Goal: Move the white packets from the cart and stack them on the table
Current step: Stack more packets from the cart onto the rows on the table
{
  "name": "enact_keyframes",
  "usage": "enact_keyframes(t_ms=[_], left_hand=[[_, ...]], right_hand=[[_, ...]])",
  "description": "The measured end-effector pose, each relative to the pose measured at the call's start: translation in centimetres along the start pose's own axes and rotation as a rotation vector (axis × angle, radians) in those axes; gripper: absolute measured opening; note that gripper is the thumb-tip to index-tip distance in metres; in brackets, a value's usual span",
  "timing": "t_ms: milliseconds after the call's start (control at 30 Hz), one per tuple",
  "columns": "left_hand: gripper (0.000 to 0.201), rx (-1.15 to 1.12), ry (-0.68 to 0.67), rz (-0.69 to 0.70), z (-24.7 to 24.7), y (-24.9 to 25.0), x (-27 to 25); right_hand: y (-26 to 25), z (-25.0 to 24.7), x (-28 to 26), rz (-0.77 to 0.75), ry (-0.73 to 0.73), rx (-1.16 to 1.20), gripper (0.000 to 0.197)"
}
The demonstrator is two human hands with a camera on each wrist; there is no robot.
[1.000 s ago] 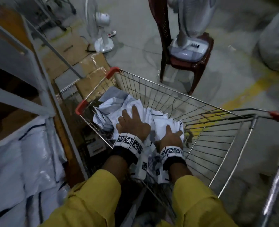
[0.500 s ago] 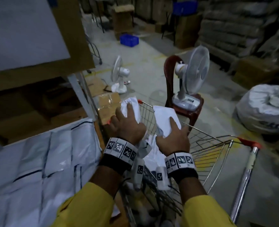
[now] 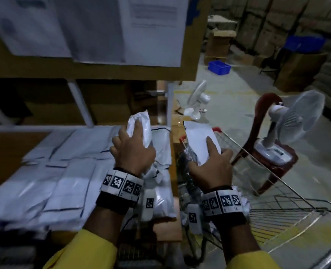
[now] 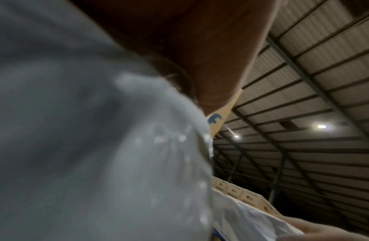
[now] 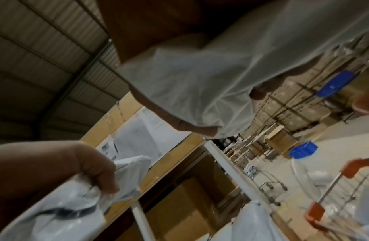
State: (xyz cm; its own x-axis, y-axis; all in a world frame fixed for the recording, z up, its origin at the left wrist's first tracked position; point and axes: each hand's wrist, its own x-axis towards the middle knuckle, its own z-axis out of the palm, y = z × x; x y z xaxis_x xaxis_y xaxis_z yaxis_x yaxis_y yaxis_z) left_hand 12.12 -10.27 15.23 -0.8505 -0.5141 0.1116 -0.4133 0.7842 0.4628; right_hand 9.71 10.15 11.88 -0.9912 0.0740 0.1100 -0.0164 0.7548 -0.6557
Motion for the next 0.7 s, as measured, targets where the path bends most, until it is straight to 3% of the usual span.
enact_keyframes(t_ms=[333,533,700], left_hand=[[0.084,-0.002,0.063,-0.293,-6.1,-13.3,-6.9],[0.08,-0.055,0.072,-0.302,-7.3,-17.6,-7.2],[0.079,-0.083,0.0,-0.222,-6.1,-18.2,-5.1]], right_hand=[[-2.1,5.0,-7.7,-0.105,-0.13,0.033,0.091],[-3.3,7.9,-7.9,0.008,-0.249,-0.013,0.09],[-2.3,11.5,-7.8,0.127,-0.32,-0.161,0.089]])
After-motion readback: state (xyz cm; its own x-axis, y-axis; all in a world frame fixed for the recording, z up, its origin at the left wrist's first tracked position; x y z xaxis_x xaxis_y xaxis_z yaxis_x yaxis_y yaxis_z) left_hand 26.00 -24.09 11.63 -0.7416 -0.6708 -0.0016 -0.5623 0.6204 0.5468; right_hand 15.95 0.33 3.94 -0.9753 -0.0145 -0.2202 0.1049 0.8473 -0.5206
